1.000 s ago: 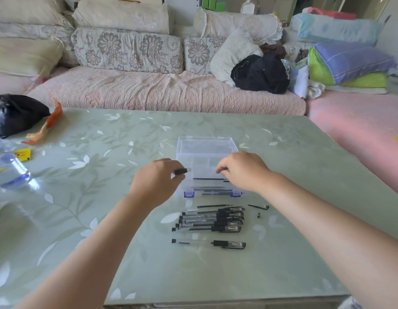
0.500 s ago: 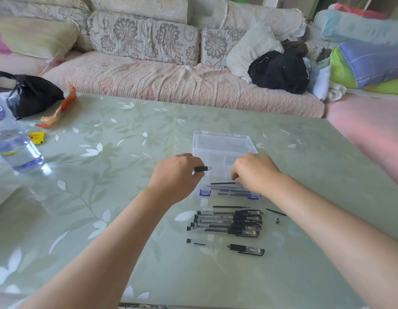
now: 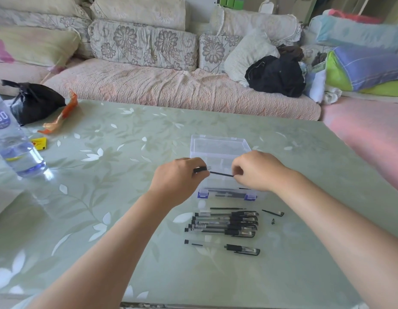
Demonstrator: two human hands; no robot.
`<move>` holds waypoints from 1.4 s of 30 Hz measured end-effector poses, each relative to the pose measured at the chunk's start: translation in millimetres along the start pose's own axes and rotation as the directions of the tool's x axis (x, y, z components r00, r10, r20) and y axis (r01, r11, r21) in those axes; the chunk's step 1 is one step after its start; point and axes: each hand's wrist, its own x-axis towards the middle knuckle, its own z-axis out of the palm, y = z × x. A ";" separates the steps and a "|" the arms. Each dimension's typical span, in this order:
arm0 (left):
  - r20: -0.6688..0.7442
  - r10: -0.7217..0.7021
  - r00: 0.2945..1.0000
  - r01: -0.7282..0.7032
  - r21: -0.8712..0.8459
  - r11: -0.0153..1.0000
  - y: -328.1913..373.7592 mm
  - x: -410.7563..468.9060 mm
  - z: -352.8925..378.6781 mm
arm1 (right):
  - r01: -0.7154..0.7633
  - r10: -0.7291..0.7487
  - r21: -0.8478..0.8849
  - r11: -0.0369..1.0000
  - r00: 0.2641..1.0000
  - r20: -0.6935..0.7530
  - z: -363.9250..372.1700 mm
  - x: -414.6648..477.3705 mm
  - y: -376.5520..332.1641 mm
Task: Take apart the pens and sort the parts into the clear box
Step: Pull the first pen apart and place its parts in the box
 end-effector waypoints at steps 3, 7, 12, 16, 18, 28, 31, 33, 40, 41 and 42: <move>-0.001 -0.021 1.000 0.021 -0.006 1.000 0.1 -0.6 -4.2 | 0.009 0.000 0.111 0.994 0.997 -0.077 -6.6 -11.5 5.9; -0.019 -0.026 0.999 0.025 -0.027 0.999 2.1 -3.6 -10.8 | -0.022 0.042 0.156 0.988 0.991 -0.127 -8.9 -29.3 12.2; 0.053 -0.038 0.998 0.041 -0.059 0.997 3.6 -11.6 -15.5 | -0.033 0.088 0.264 0.964 0.976 -0.199 -5.6 -48.3 12.2; 0.165 -0.026 0.986 0.049 -0.141 0.989 10.1 -19.2 -19.0 | -0.001 0.090 0.356 0.935 0.967 -0.236 0.4 -64.2 5.4; 0.185 -0.017 0.983 0.049 -0.167 0.985 14.1 -21.7 -21.6 | 0.003 0.094 0.376 0.926 0.966 -0.241 5.5 -70.1 5.0; 0.150 -0.030 0.988 0.055 -0.167 0.984 17.1 -24.4 -20.2 | 0.029 0.094 0.426 0.904 0.960 -0.265 6.1 -73.2 9.4; 0.163 -0.005 0.987 0.034 -0.176 0.984 18.0 -24.0 -21.7 | 0.033 0.076 0.401 0.915 0.965 -0.252 4.3 -73.3 9.4; 0.190 0.006 0.982 0.028 -0.177 0.984 18.6 -24.2 -22.4 | 0.032 0.070 0.390 0.920 0.967 -0.247 2.6 -73.6 10.2; 0.272 0.034 0.962 0.012 -0.164 0.986 20.6 -26.7 -18.5 | 0.081 0.049 0.453 0.888 0.962 -0.268 1.9 -75.6 3.2; 0.283 0.050 0.958 -0.001 -0.171 0.985 22.4 -27.4 -17.3 | 0.096 0.046 0.482 0.871 0.960 -0.275 3.2 -75.2 -0.5; 0.290 0.066 0.955 -0.018 -0.168 0.986 24.5 -28.3 -16.2 | 0.111 0.043 0.507 0.854 0.959 -0.282 4.4 -74.7 -4.2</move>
